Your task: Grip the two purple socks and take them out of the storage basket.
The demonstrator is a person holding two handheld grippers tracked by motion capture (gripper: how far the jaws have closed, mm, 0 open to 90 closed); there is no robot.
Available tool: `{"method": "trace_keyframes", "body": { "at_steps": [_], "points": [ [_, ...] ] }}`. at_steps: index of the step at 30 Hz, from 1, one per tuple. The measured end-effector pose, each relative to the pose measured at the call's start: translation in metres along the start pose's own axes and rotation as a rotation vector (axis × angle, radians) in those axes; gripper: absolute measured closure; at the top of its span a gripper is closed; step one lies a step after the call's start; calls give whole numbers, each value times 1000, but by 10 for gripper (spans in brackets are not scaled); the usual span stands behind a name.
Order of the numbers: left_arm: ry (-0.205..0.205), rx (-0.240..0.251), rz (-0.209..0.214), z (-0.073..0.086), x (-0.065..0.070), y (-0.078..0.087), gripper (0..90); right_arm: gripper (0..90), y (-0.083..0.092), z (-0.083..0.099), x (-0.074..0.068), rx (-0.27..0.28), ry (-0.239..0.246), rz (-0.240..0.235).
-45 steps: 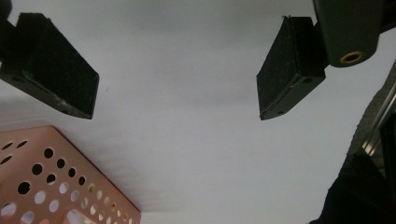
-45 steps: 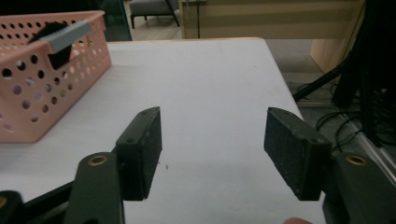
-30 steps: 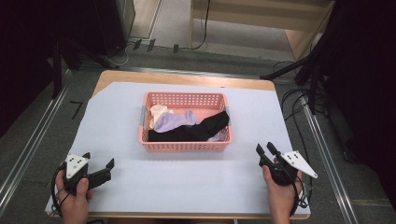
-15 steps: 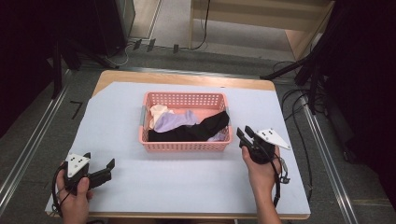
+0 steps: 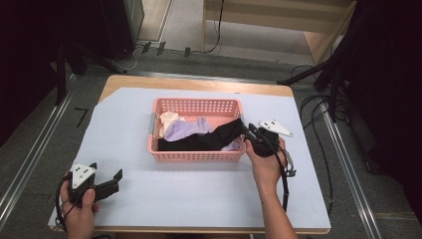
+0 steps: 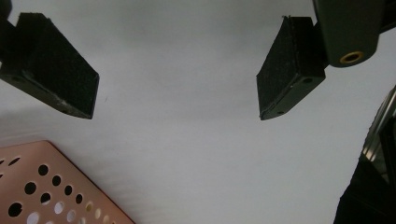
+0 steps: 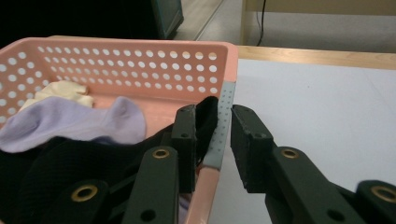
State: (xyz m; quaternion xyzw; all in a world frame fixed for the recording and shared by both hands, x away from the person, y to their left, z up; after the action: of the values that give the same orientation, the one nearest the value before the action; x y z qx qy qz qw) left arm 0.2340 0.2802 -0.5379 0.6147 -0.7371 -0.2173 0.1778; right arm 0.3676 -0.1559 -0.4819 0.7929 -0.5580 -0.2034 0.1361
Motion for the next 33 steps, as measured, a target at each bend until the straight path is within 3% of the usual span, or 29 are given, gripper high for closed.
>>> {"method": "trace_keyframes", "body": {
  "at_steps": [4,11,18,22,23,24,25,26,28,31,33],
  "points": [
    [-1,-6,1,0,0,0,143,767,-9,-2,0,-14,22,33],
    [0,-11,-1,0,0,-1,143,900,-14,3,-5,-48,71,34],
    [0,-13,-1,0,0,-1,143,900,-13,-4,-18,-42,93,-21],
    [-1,-16,-1,0,0,-1,143,900,-13,-17,-49,-16,142,-128],
    [-1,-17,-1,0,0,-1,143,900,-13,-17,-49,-16,142,-128],
    [-1,-14,-2,0,0,-1,143,900,-13,-19,-59,-22,152,-185],
    [0,-12,-1,0,0,-1,143,845,-12,-21,-77,-41,169,-307],
    [0,-11,0,0,0,-1,143,790,-10,-22,-83,-49,177,-327],
    [2,-11,1,0,0,-1,143,745,-9,-22,-85,-49,182,-324],
    [5,-13,2,0,0,-1,143,727,-8,-17,-66,-96,162,-174],
    [6,-14,4,0,0,-1,143,728,-9,-8,-55,-174,139,-123]
  ]
}}
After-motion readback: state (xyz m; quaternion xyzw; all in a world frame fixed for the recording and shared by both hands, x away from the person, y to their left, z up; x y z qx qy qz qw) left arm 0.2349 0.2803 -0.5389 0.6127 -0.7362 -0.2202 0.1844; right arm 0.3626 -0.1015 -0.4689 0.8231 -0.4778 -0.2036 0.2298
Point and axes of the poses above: each handheld gripper's, and its own axes: y roughly backward along the jaws, z roughly out of its underside, x roughly to its right, the point moved 6 cm from there along -y, roughly forward along the jaws, and after that the axes turned 1 degree about -y, right-handed, at the moved point
